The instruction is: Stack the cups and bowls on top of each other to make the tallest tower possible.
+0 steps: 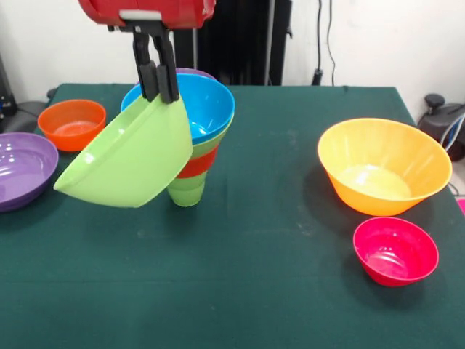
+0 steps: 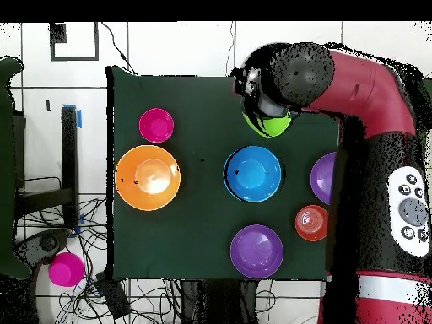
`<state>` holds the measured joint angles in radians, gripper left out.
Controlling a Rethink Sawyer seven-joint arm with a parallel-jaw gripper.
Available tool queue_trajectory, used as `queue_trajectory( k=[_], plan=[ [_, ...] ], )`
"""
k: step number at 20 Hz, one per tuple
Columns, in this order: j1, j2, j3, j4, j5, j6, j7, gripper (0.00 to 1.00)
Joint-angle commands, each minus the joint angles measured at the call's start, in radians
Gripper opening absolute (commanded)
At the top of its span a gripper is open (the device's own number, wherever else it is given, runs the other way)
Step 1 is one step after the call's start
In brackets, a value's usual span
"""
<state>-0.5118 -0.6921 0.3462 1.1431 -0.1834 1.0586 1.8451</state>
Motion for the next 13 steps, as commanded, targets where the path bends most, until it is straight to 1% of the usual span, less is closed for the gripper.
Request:
queue_trajectory(
  k=[1,2,4,6,13],
  plan=[
    [0.022,-0.043,0.052,0.113,0.013,0.004,-0.070,0.00],
    [0.026,-0.056,0.040,0.130,0.016,0.002,-0.044,0.00],
    [0.036,-0.081,0.010,0.161,0.028,0.029,0.014,0.00],
    [0.051,-0.105,-0.023,0.162,0.015,0.058,0.046,0.00],
    [0.115,-0.195,-0.134,0.140,-0.016,0.274,0.120,0.00]
  ],
)
